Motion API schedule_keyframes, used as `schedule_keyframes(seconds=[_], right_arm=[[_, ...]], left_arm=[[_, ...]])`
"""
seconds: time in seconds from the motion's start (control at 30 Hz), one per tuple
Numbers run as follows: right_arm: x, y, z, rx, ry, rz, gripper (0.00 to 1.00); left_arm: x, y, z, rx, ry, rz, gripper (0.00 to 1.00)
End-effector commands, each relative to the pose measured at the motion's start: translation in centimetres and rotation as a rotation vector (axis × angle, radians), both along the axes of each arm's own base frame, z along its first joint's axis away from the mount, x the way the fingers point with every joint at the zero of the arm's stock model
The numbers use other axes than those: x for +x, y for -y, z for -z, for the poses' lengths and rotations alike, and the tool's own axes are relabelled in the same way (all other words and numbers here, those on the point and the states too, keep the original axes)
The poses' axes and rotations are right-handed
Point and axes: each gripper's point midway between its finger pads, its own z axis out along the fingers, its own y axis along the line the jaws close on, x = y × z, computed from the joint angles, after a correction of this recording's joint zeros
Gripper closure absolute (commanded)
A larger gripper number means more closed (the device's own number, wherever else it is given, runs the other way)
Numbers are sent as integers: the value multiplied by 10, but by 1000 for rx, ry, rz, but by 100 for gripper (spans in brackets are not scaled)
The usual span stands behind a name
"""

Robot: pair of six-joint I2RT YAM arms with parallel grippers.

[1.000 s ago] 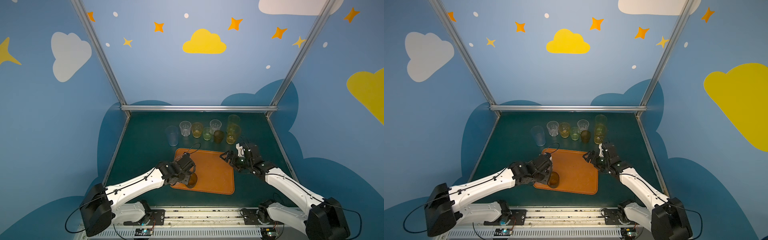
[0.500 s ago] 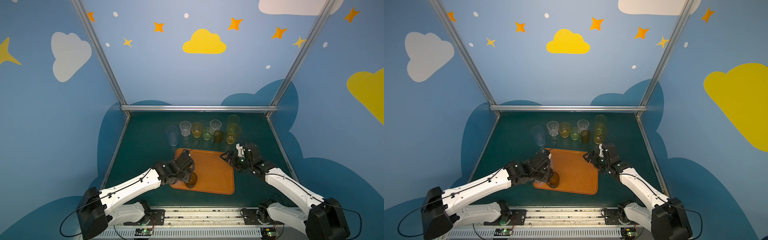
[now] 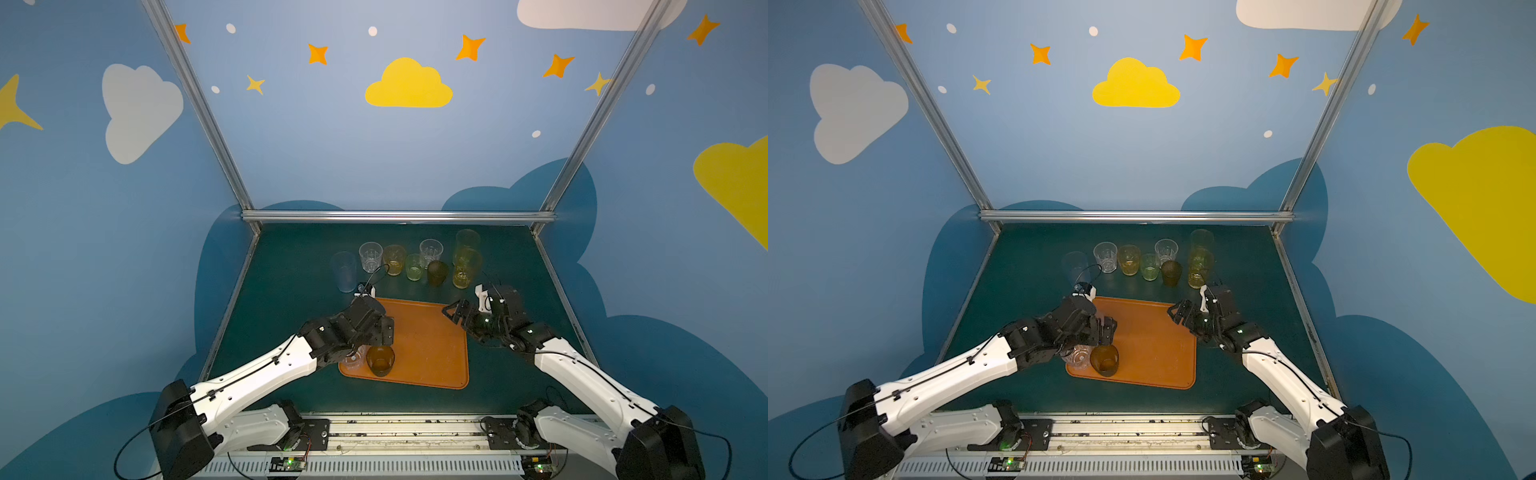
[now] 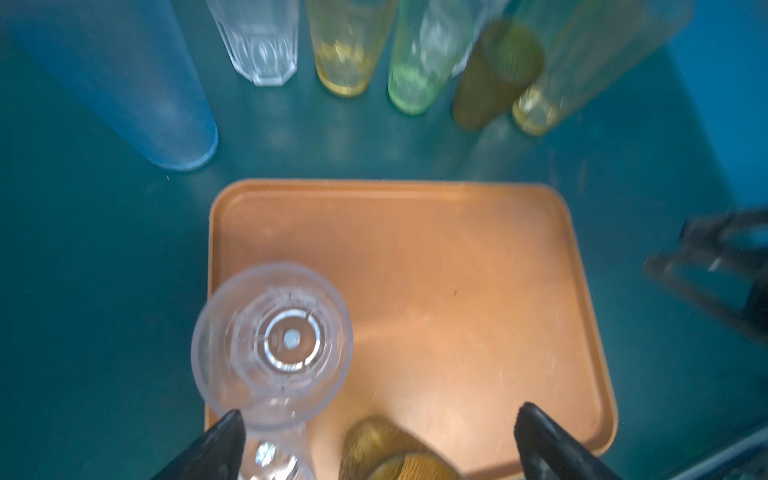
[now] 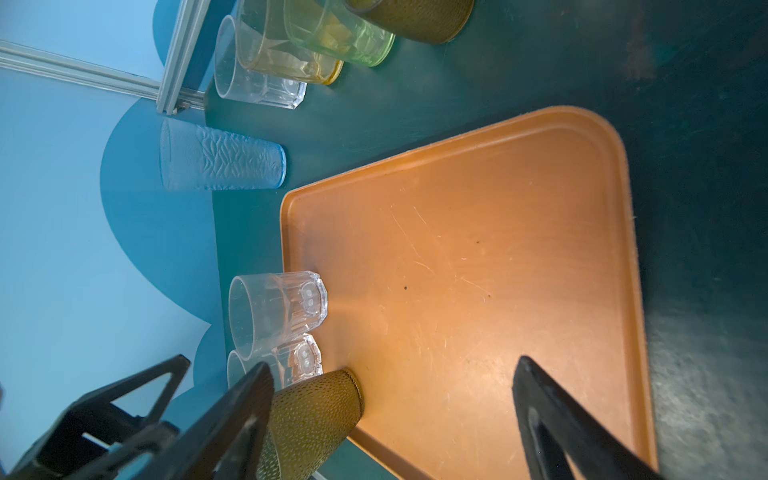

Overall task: Place the glasses into the tray
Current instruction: 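Move the right gripper over a dimpled amber glass while the left draws back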

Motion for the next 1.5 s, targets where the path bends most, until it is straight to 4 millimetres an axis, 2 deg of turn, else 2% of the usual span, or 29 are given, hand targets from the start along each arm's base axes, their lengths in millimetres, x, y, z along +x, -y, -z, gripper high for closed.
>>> schedule_keyframes(seconds=[0.0,0.17,0.3,0.43,0.57,0.67,0.77,0.8,0.9,1.1,1.17,1.47], right_arm=[[21,-11,-27,14,67,-11,12],[51,-35,-44,18,97,-63,14],[77,-51,-47,-54,103,-140,16],[100,-56,-45,-167,126,-202,23],[121,-57,-38,-278,140,-255,25],[131,-63,-33,-332,138,-318,33],[138,-63,-24,-384,127,-356,47],[141,-63,-21,-400,126,-360,49],[146,-61,-12,-444,125,-373,53],[149,-58,1,-500,104,-400,54],[150,-57,5,-514,97,-401,59],[158,-52,24,-581,71,-405,65]], left_arm=[[30,5,-35,-133,100,-77,0],[46,-1,-45,-218,104,-81,0],[51,-6,-48,-227,115,-75,0],[55,-8,-48,-218,144,-72,0],[52,-6,-43,-231,127,-64,0],[49,-7,-39,-238,117,-65,0],[45,-10,-36,-232,121,-58,0],[45,-11,-36,-229,123,-58,0],[42,-13,-31,-218,120,-55,0],[36,-4,-26,-235,89,-1,0],[37,-3,-24,-231,84,-1,0],[39,-5,-27,-227,99,-12,0]])
